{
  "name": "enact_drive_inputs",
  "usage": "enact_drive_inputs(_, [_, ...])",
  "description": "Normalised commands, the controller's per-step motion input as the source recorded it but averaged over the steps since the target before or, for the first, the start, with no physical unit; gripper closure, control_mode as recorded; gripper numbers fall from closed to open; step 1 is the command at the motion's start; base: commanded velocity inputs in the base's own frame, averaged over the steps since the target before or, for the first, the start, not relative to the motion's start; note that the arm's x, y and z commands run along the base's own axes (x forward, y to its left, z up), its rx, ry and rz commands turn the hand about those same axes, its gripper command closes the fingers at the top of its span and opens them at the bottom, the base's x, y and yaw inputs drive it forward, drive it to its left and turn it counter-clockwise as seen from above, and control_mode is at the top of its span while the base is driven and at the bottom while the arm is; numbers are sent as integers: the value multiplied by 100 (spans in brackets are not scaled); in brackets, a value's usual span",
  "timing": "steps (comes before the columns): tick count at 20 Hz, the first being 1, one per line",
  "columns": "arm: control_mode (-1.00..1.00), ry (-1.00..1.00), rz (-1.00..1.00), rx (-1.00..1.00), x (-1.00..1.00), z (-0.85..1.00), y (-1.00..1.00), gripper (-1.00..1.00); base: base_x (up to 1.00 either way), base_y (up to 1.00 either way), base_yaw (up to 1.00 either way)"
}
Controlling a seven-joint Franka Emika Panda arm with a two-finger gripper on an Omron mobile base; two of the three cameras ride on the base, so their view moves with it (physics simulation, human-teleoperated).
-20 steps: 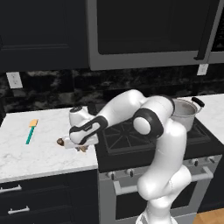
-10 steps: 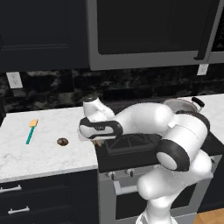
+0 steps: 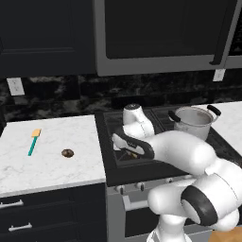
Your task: Put the mushroom and sweet potato in the pot. Retrieve the spatula and lightly stir the vegetables in the pot.
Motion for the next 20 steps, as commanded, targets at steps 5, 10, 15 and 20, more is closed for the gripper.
enact_drive_inputs(5, [-100,0,-9,0,-19,97,-100,100,0,0,0])
enact_drive_inputs(10, [-100,1,-4,0,-18,49,-100,100,0,0,0])
enact_drive_inputs(15, [-100,-3,0,0,-4,11,-100,100,0,0,0])
enact_drive_inputs(20, [-100,-1,0,0,16,73,-96,100,0,0,0])
